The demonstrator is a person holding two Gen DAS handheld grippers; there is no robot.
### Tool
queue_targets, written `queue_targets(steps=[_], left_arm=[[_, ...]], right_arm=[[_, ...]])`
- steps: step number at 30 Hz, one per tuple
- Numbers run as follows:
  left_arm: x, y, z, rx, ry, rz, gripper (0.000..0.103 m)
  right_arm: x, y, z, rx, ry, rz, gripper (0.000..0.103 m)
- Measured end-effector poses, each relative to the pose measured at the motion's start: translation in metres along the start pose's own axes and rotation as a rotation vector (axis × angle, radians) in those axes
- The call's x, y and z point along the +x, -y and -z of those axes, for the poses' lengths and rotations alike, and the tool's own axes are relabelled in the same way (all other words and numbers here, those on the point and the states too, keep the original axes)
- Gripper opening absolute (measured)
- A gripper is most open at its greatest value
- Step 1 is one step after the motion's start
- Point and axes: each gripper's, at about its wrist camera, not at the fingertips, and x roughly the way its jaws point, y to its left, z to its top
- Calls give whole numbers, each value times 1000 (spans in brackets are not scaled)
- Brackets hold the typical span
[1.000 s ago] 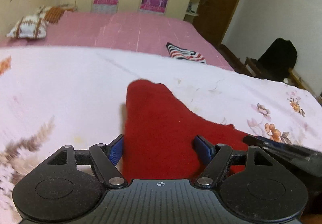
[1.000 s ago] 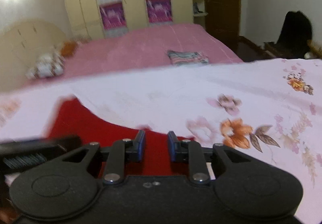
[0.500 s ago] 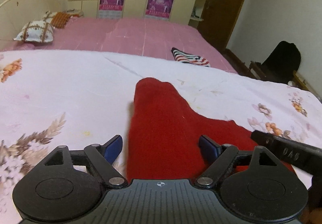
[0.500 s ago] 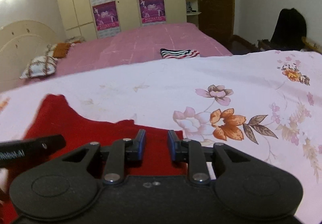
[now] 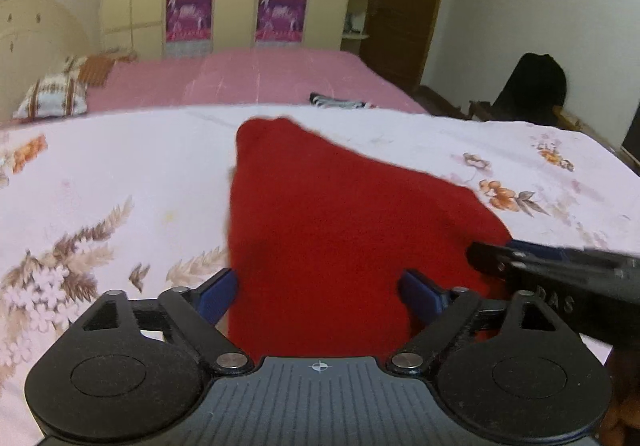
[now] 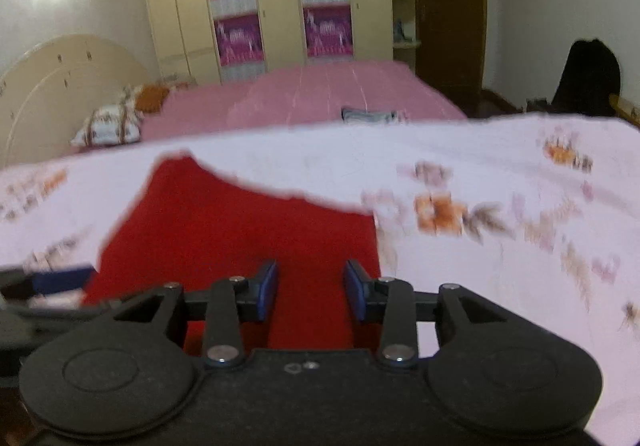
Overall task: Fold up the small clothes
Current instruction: 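Close the right gripper on the folded sweater edge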
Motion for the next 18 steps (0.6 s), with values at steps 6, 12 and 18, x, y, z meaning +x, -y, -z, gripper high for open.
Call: queue_targets(steps=[6,12,18], left_arm=[[7,-1,7,-37,-8,-2,94],[9,-2,6,-50,-31,-3,97],[-5,4,2,-3,-20,-29,97]], right_arm=[[5,4,9,23,37,-5,37],[3,4,12,19,39,-5,37],[0,0,9,1,17,-2,39]])
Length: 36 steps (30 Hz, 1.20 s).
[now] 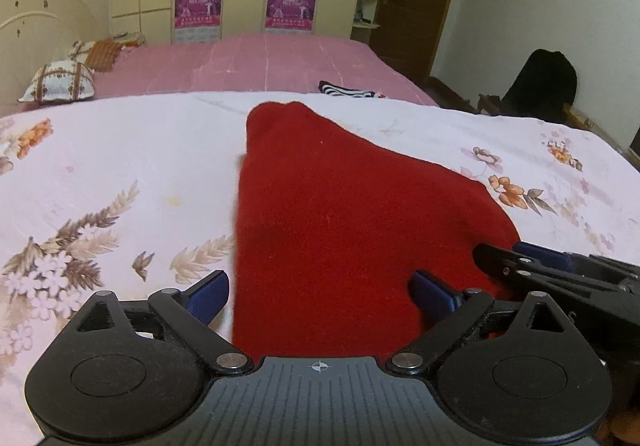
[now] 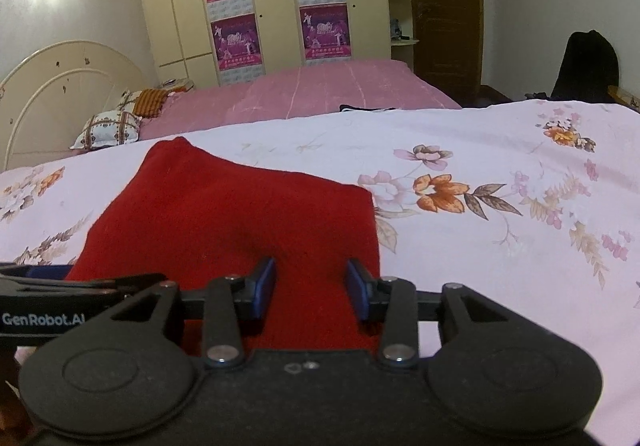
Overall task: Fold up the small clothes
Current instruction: 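Close the right gripper on the folded sweater edge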
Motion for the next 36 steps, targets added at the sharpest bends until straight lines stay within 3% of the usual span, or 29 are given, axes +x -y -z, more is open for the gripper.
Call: queue_targets(steps=[9,14,16,18,19,24,27,32,35,36], left_arm=[[-44,6,-1,74,47,21,97],[-37,2,18,85,-12,-8,97],[-34,-2,24,57,-36,6,97],[-31,-3,28,55,-49,23,91],[-29,-5,29,40,-60,46,83],[-30,-4,34,16,-52,45,82],[-34,-6,38,4,-59,49,81],[-50,-5,44,-8,-49,52,81],[-63,-10,49,-10,-43,66,81],[-65,-11,51,-11,-47,68,81]], right_arm=[[-34,1,-16,-13,-26,-36,40],[-45,1,5,-55,-62,9,42],[-46,7,9,-23,-66,23,59],[-43,14,12,12,-91,3,62],[-40,18,14,28,-103,-19,50],[-37,21,16,87,-108,-92,18],[-37,23,18,69,-108,-69,14],[-40,34,16,124,-109,-82,20],[-55,37,15,139,-116,-98,35],[-61,37,18,130,-119,-100,45]])
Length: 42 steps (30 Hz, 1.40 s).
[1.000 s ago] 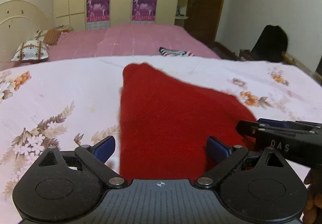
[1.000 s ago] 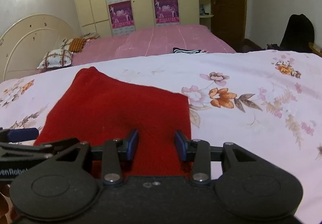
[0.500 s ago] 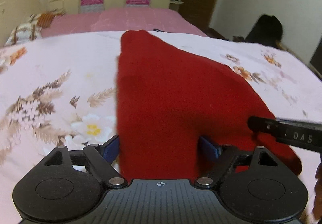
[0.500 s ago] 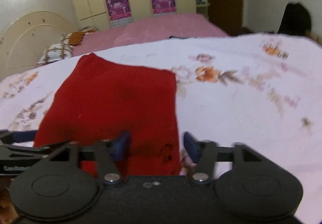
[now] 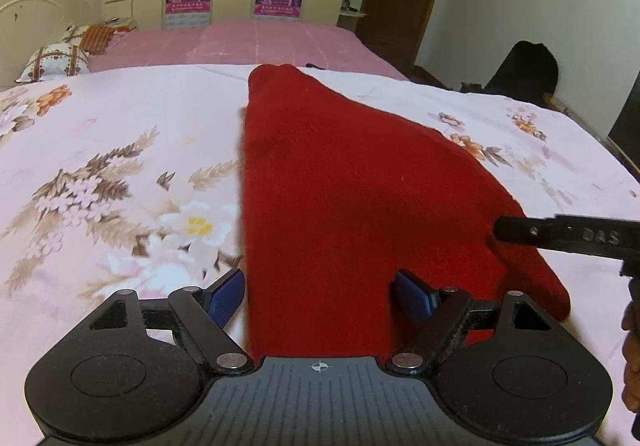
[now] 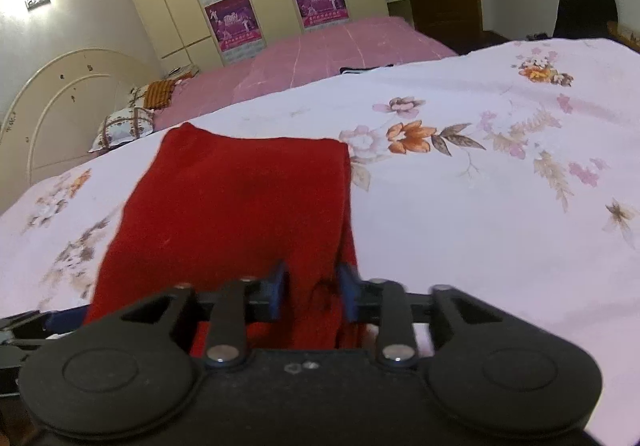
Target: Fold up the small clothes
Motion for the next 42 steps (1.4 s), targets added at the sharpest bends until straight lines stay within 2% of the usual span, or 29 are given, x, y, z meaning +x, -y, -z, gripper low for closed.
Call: queue_targets(steps=[5,11,15,17,19,25,27,29,34,42], left_arm=[[2,-4,12,-9,-19,4,81],[3,0,13,-3,-19,5,81],[3,5,14,0,-16,0,81],[3,5,14,0,-14,-1,81],[4,4,15,1,-13,0,81],[5,5,15,3,-13,3,81],[5,5,15,5,-12,2,81],[5,6,15,7,-12,3,81],[6,6,14,16,-10,4,81],[5,8,15,17,-4,0,81]], right_arm=[[-14,1,23,-5,-44,16,46],[-18,-3,37,-14,-63,18,35],[-21,-3,36,-21,-59,25,22],[-24,-2,35,-23,-52,22,22],[-28,-1,35,-26,-44,22,28],[-28,-4,40,-48,-59,9,29],[-27,-4,40,-47,-65,1,36],[-23,-6,42,-65,-77,10,36],[-28,-7,42,-79,-52,20,17],[-36,-13,38,-146,-11,43,11]])
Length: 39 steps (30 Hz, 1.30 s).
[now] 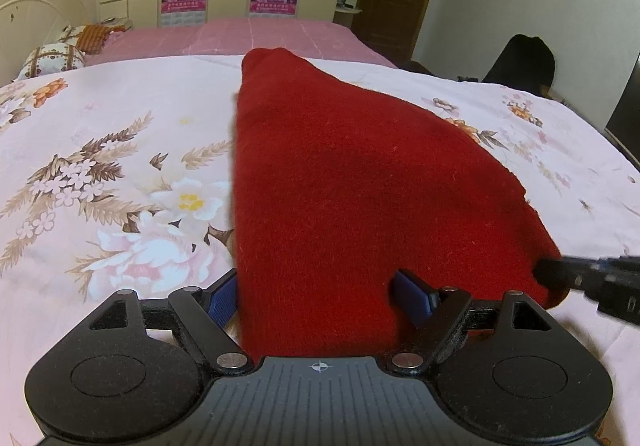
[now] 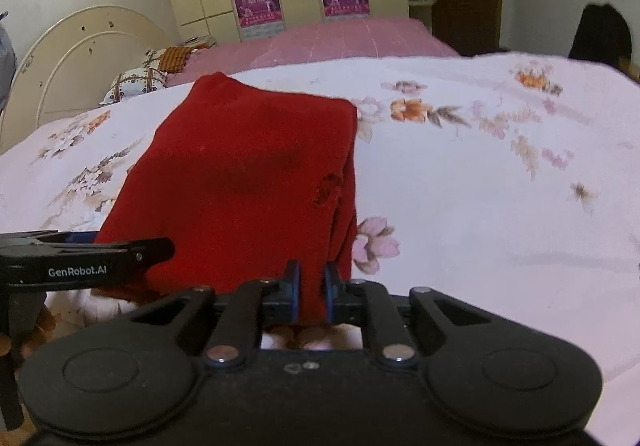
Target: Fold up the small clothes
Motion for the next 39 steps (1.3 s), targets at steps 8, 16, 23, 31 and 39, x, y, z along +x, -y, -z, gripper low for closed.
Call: queue_targets(steps=[8,16,23,31,39], left_arm=[[-3,5,-2,3,5,6,81],[2,5,-2,24,-6,2,81],[-8,-4,-12,-18,-36,28,82],[-17,-11,-40,-52,46,10,84],[14,-31,-66,-143,42,-37,84]], right_arm=[[-2,7,-9,-12,27,30,6],[19,11,0,-11,-13,55,16],[-2,30,-11,141,10,-21,35],[7,15,-40,110,77,-3,36],[47,16,-72,184,53,-35,49]])
